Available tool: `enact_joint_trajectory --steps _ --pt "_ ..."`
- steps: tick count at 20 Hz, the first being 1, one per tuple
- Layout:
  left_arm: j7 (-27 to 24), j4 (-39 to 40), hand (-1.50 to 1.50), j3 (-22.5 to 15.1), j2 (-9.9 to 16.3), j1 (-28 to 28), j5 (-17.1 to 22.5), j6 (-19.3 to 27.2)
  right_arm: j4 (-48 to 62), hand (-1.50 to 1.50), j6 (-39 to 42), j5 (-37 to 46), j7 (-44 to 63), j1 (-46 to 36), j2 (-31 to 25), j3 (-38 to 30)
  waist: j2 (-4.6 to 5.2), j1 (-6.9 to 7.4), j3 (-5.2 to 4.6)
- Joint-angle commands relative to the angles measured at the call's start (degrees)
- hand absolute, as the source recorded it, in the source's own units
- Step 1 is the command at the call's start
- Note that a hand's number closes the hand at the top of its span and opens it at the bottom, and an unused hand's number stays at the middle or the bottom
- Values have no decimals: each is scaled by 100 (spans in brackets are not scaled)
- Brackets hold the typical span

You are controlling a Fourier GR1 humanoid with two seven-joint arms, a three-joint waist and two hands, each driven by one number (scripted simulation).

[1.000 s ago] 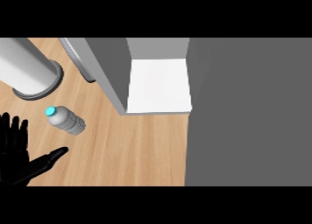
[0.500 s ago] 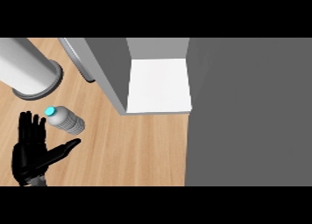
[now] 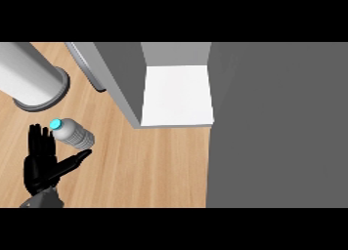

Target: Pick up the bottled water, place it into the cabinet and close the cabinet

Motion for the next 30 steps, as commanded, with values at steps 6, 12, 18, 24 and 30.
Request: enact_joint_trajectory --steps 6,12,18,24,30 --pt "-952 1334 -150 221 110 -366 -59 -103 -1013 -150 139 -435 71 686 51 -195 6 29 -1" --pt "-1277 2277 -150 535 319 -974 348 -919 -553 -150 380 -709 -336 565 -128 -626 11 -6 -4" --pt "-1498 2964 -150 689 491 -1439 531 -1553 -664 -150 330 -387 -367 605 5 -458 37 -23 -11" --pt "-1880 3296 150 739 467 -1674 561 -1682 -741 -150 221 -356 -102 451 -25 -411 39 39 -6" --pt "-1990 3553 150 799 507 -2057 613 -1534 -392 -150 515 -400 -620 614 -123 -803 19 -34 -2"
